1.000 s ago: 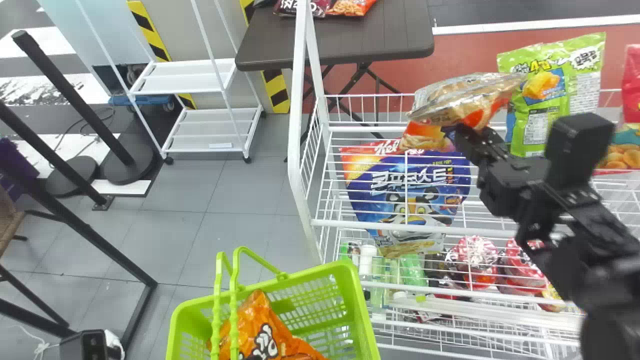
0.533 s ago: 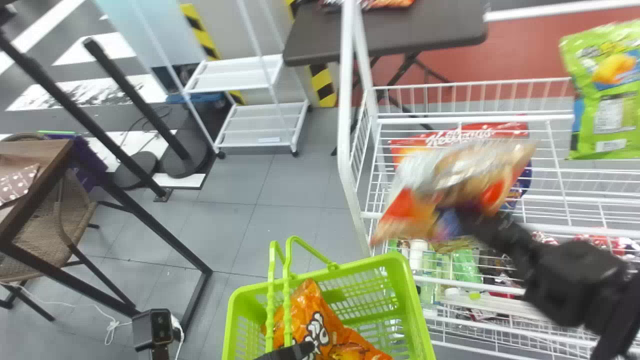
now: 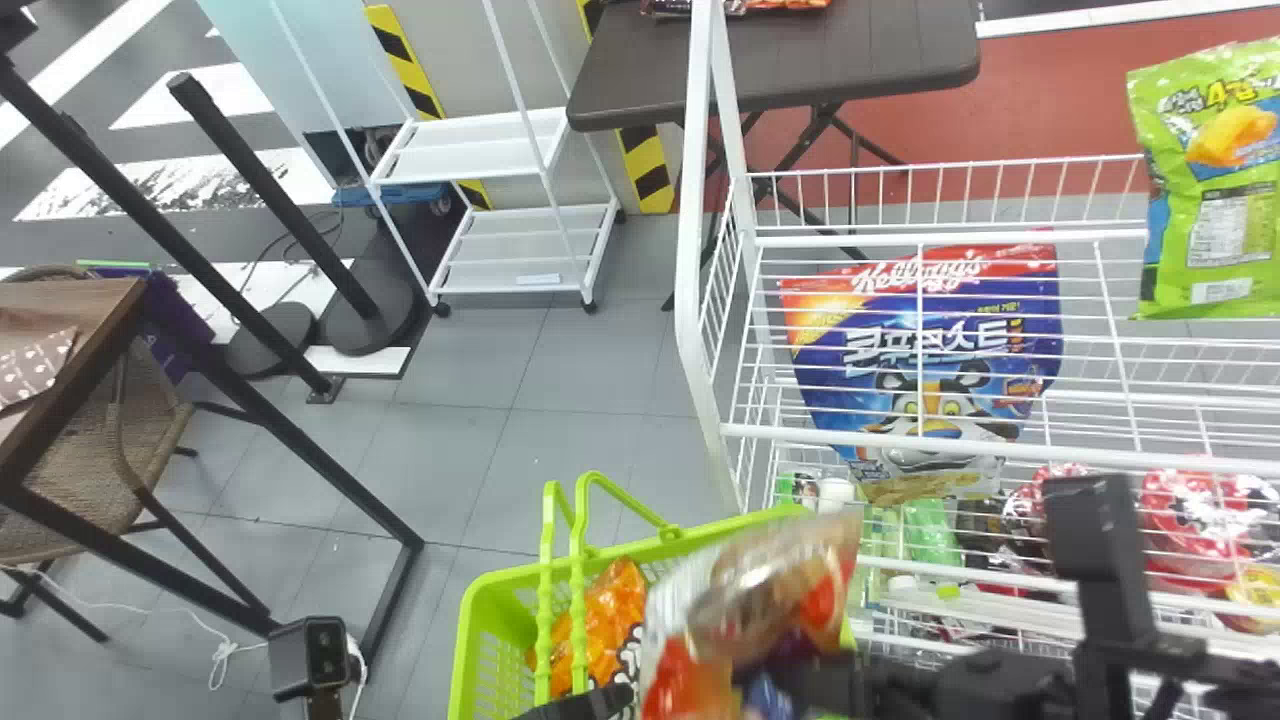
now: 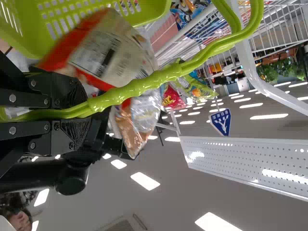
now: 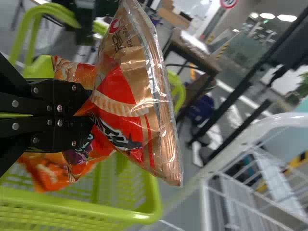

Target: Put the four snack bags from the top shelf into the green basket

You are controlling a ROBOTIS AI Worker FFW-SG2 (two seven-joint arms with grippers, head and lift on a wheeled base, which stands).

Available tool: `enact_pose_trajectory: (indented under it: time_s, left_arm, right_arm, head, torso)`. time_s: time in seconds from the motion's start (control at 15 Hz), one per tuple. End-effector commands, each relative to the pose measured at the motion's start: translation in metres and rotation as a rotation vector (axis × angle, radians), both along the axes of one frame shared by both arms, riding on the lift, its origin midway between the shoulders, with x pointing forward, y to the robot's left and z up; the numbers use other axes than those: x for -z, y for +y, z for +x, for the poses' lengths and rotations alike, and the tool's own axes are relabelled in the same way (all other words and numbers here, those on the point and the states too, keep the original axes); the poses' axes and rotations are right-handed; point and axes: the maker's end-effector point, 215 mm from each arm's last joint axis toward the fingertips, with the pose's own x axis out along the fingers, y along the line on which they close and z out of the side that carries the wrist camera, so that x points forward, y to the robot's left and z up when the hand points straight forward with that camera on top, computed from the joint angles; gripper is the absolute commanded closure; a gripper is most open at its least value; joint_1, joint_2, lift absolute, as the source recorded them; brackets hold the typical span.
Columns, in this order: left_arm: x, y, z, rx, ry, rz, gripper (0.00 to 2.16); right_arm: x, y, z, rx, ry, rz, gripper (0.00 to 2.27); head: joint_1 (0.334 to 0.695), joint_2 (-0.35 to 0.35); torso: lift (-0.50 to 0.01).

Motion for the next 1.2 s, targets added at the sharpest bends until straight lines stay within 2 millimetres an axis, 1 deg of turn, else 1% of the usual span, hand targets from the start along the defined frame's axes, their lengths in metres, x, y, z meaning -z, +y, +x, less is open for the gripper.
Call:
enact_pose_trajectory:
  time_s: [0.0, 0.13, 0.2, 0.27, 0.33, 0.4, 0.47, 0.53, 0.6, 0.67, 0.73, 0.8, 0.87, 0.93, 1.07, 1.13]
  left_arm:
    - [-0.002, 0.0, -0.001, 0.003, -0.004, -0.007, 2.15]
    - [-0.001, 0.0, -0.001, 0.002, -0.001, -0.008, 2.15]
    - [-0.001, 0.0, -0.001, 0.003, -0.003, -0.007, 2.15]
    - [-0.001, 0.0, -0.001, 0.002, -0.001, -0.008, 2.15]
    - [-0.001, 0.001, -0.001, 0.002, -0.003, -0.006, 2.15]
    - [-0.001, 0.001, -0.002, 0.001, -0.001, -0.008, 2.15]
    - [0.0, 0.001, -0.003, 0.0, 0.002, -0.007, 2.15]
    - [0.0, 0.001, -0.003, 0.0, 0.002, -0.007, 2.15]
    - [0.0, 0.002, -0.003, -0.002, 0.001, -0.005, 2.15]
    - [0.0, 0.002, -0.003, -0.002, 0.002, -0.005, 2.15]
    - [0.0, 0.002, -0.003, -0.001, 0.002, -0.004, 2.15]
    - [0.0, 0.002, -0.003, -0.002, 0.0, -0.006, 2.15]
    - [-0.001, 0.002, -0.003, -0.001, 0.001, -0.006, 2.15]
    - [0.0, 0.002, -0.003, -0.002, 0.0, -0.006, 2.15]
    - [-0.001, 0.003, -0.003, -0.001, 0.001, -0.006, 2.15]
    - [-0.001, 0.002, -0.003, -0.001, 0.0, -0.007, 2.15]
  right_arm:
    - [0.016, -0.008, -0.02, -0.063, 0.089, -0.052, 0.0]
    - [0.013, -0.012, -0.015, -0.049, 0.083, -0.042, 0.0]
    - [0.007, -0.017, -0.003, -0.025, 0.065, -0.03, 0.06]
    - [0.001, -0.023, 0.012, 0.011, 0.039, -0.017, 0.06]
    - [-0.011, -0.029, 0.032, 0.053, -0.005, 0.007, 0.06]
    - [-0.028, -0.04, 0.058, 0.103, -0.062, 0.029, 0.06]
    - [-0.044, -0.06, 0.098, 0.205, -0.16, 0.045, 0.05]
    - [-0.068, -0.087, 0.145, 0.333, -0.293, 0.057, 0.06]
    - [-0.077, -0.125, 0.187, 0.456, -0.412, 0.0, 0.05]
    - [-0.078, -0.161, 0.22, 0.545, -0.483, -0.065, 0.05]
    - [-0.073, -0.189, 0.24, 0.597, -0.504, -0.112, 0.05]
    - [-0.064, -0.217, 0.258, 0.64, -0.516, -0.177, 0.05]
    - [-0.059, -0.243, 0.277, 0.685, -0.558, -0.254, 0.05]
    - [-0.058, -0.263, 0.292, 0.723, -0.603, -0.314, 0.05]
    - [-0.063, -0.293, 0.321, 0.772, -0.679, -0.379, 0.05]
    - [-0.064, -0.301, 0.329, 0.79, -0.697, -0.403, 0.05]
  head:
    - [0.695, 0.35]
    - [0.695, 0.35]
    - [0.695, 0.35]
    - [0.695, 0.35]
    - [0.695, 0.35]
    - [0.695, 0.35]
    - [0.695, 0.35]
    - [0.695, 0.35]
    - [0.695, 0.35]
    - [0.695, 0.35]
    - [0.695, 0.35]
    - [0.695, 0.304]
    - [0.695, 0.241]
    - [0.695, 0.146]
    - [0.695, 0.078]
    - [0.695, 0.052]
  torso:
    - [0.0]
    - [0.0]
    - [0.0]
    - [0.0]
    - [0.0]
    - [0.0]
    - [0.0]
    - [0.0]
    - [0.0]
    - [0.0]
    - [0.0]
    - [0.0]
    - [0.0]
    - [0.0]
    - [0.0]
    - [0.0]
